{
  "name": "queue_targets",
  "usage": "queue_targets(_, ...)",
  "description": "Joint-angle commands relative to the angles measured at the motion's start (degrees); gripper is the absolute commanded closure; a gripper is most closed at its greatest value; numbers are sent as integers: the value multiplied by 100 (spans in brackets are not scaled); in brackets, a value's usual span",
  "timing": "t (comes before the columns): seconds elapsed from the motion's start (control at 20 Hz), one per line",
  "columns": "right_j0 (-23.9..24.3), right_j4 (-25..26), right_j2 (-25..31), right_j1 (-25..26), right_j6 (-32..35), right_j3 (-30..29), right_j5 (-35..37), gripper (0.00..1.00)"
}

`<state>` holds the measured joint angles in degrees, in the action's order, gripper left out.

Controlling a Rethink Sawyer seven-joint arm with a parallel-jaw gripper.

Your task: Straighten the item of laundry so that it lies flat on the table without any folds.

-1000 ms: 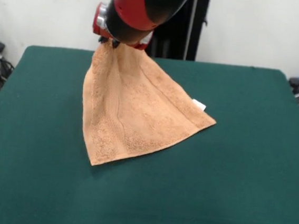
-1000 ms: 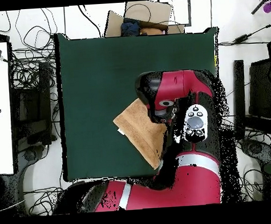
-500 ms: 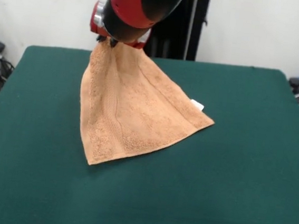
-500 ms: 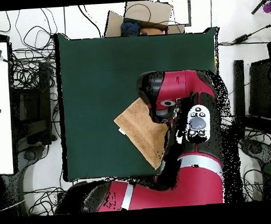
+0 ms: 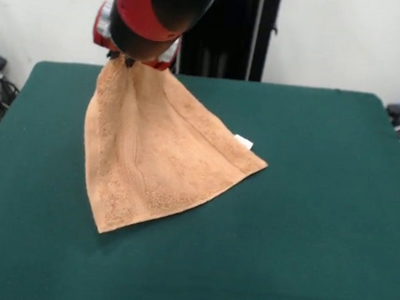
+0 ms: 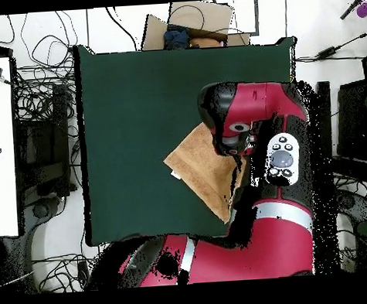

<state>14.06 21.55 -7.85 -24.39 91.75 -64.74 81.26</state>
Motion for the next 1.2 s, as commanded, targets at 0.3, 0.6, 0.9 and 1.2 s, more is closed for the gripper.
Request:
queue_targets(0.3,-92,-283,760,477,174,1360,333,100)
queue_targets(0.6,-449,-191,575,1034,415,2720,1574,100)
queue_targets(0.9,-678,-73,347,1370,563,3649,2531,100)
queue_targets(1.2,-738,-322,231,819,949,2349,1804,100)
